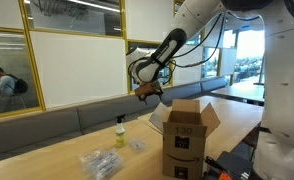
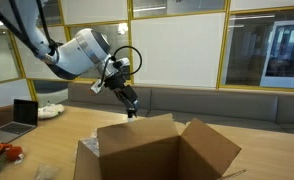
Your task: Place the clear plastics and spray bottles inside the brown box
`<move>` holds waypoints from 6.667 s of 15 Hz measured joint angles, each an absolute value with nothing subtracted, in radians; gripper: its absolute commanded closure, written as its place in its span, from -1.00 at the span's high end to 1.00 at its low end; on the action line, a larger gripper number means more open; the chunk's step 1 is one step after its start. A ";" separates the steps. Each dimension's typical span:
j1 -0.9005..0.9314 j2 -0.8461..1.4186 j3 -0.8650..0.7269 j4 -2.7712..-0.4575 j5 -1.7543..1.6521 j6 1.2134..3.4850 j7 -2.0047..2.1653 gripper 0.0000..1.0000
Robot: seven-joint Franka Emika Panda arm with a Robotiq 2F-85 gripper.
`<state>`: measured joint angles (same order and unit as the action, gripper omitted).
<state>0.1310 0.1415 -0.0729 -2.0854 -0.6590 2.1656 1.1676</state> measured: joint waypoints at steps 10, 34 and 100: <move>0.130 0.274 0.001 -2.098 -0.559 2.529 0.956 1.00; 0.196 0.904 -0.140 -1.704 -0.276 2.576 0.382 1.00; 0.591 0.122 -0.728 -2.127 -0.834 2.296 0.996 -0.70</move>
<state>0.5907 0.1215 -0.7275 -2.1270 -0.8337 2.2964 0.9958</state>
